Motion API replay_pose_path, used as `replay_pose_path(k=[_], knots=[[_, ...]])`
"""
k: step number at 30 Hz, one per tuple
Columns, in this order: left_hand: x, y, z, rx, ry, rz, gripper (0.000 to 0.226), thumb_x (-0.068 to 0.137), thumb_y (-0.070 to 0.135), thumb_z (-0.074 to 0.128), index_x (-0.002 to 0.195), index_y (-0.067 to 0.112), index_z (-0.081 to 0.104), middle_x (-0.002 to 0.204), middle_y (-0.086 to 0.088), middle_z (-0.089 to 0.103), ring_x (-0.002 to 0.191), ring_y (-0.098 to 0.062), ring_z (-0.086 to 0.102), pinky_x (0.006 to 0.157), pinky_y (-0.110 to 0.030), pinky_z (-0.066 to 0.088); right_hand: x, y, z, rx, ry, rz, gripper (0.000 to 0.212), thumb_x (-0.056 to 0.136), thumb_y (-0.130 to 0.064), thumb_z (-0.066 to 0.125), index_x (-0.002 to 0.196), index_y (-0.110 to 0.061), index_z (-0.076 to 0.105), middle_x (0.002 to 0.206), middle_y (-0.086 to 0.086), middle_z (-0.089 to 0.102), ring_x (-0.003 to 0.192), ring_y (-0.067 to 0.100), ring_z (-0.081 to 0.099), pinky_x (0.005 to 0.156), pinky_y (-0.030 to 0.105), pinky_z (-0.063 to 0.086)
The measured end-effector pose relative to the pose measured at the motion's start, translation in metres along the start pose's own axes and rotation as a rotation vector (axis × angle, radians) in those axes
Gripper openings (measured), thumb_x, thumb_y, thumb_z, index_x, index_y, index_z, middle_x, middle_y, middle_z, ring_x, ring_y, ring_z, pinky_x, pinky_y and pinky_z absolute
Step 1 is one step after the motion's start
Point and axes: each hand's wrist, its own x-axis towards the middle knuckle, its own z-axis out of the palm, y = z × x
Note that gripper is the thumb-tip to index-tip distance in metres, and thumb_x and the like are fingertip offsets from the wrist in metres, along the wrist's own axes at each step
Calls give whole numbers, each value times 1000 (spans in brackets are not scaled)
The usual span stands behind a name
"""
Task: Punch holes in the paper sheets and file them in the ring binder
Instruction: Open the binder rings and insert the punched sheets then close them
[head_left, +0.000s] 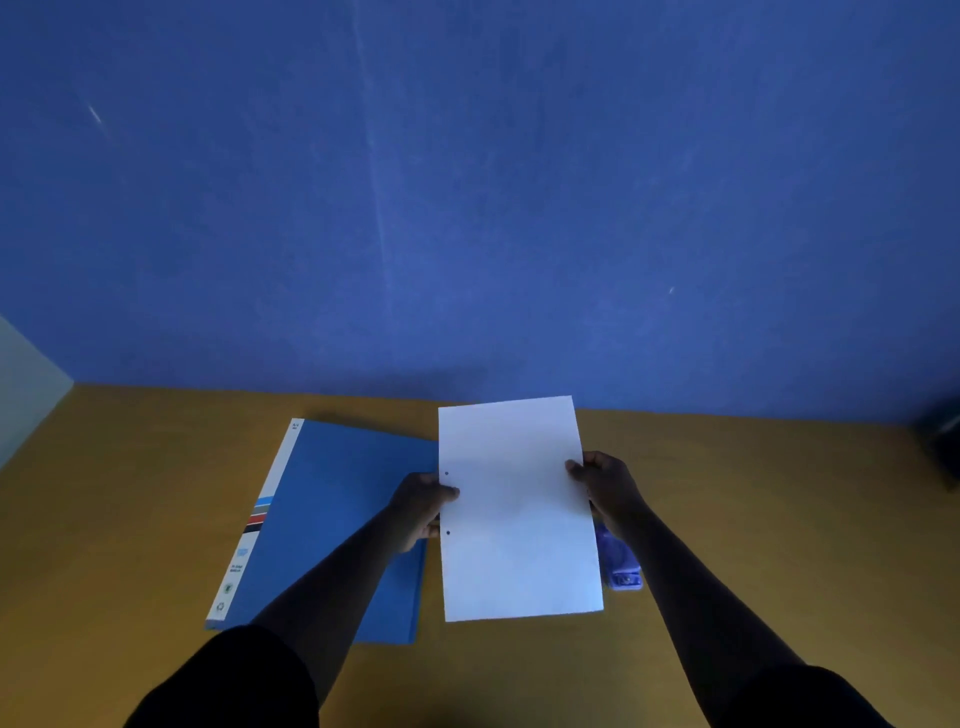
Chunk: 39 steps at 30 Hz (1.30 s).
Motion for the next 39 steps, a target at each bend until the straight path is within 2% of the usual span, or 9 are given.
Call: replay_pose_path(k=[4, 8, 14, 23, 25, 27, 30, 33, 39], knots=[[17, -10, 6, 92, 160, -29, 4, 88, 1, 59, 89, 3, 63, 81, -13, 60, 75, -25, 61, 64, -33, 55, 20, 18, 3, -149, 45, 28, 6, 89, -12, 65, 92, -9, 70, 80, 7, 69, 63, 19, 59, 56, 25, 45], [34, -18, 10, 206, 306, -30, 3, 84, 2, 67, 86, 4, 67, 86, -12, 68, 80, -24, 68, 66, -34, 61, 40, 33, 6, -320, 63, 68, 9, 84, -19, 70, 78, -13, 67, 64, 1, 59, 54, 18, 49, 54, 25, 37], [64, -35, 9, 485, 392, 7, 7, 73, 8, 74, 69, 6, 68, 75, -18, 73, 70, -29, 73, 70, -44, 62, 61, 38, 9, -733, 48, 33, 23, 85, -31, 66, 69, -17, 58, 94, 12, 72, 94, 30, 65, 74, 25, 41], [79, -42, 23, 496, 373, -27, 38, 73, 2, 73, 53, 23, 48, 69, -7, 60, 81, -35, 73, 74, -45, 61, 76, 42, 3, -862, 69, 72, 27, 85, -28, 61, 101, -8, 68, 107, 11, 70, 102, 32, 64, 80, 31, 50], [79, -42, 24, 456, 359, -49, 32, 73, 1, 72, 57, 21, 55, 73, -7, 63, 87, -34, 72, 78, -44, 61, 77, 40, 2, -879, 59, 87, 28, 85, -28, 61, 103, -8, 67, 108, 12, 70, 102, 33, 64, 78, 30, 49], [74, -40, 23, 399, 336, -75, 13, 75, 4, 75, 84, 13, 73, 90, -9, 72, 91, -27, 72, 83, -40, 60, 77, 41, 0, -875, 51, 95, 28, 84, -29, 61, 102, -8, 67, 105, 11, 71, 98, 31, 65, 75, 30, 50], [66, -39, 22, 409, 293, -66, 41, 77, 8, 77, 117, 7, 67, 110, -9, 72, 99, -21, 69, 90, -36, 57, 74, 38, -2, -876, 81, 125, 30, 81, -32, 60, 99, -9, 68, 100, 9, 72, 90, 30, 67, 70, 28, 49], [51, -38, 16, 520, 289, 9, 41, 80, 7, 74, 119, 8, 66, 116, -8, 70, 101, -17, 66, 82, -23, 50, 67, 31, -2, -883, 154, 121, 22, 81, -25, 57, 95, -10, 66, 96, 9, 71, 85, 29, 67, 76, 33, 55], [15, -44, -20, 679, 376, 121, 24, 82, 4, 64, 104, 10, 72, 107, -5, 73, 90, -9, 62, 70, -13, 41, 36, 21, 26, -742, 78, -10, 35, 82, -17, 52, 113, -18, 68, 120, 4, 68, 110, 27, 62, 89, 29, 48]])
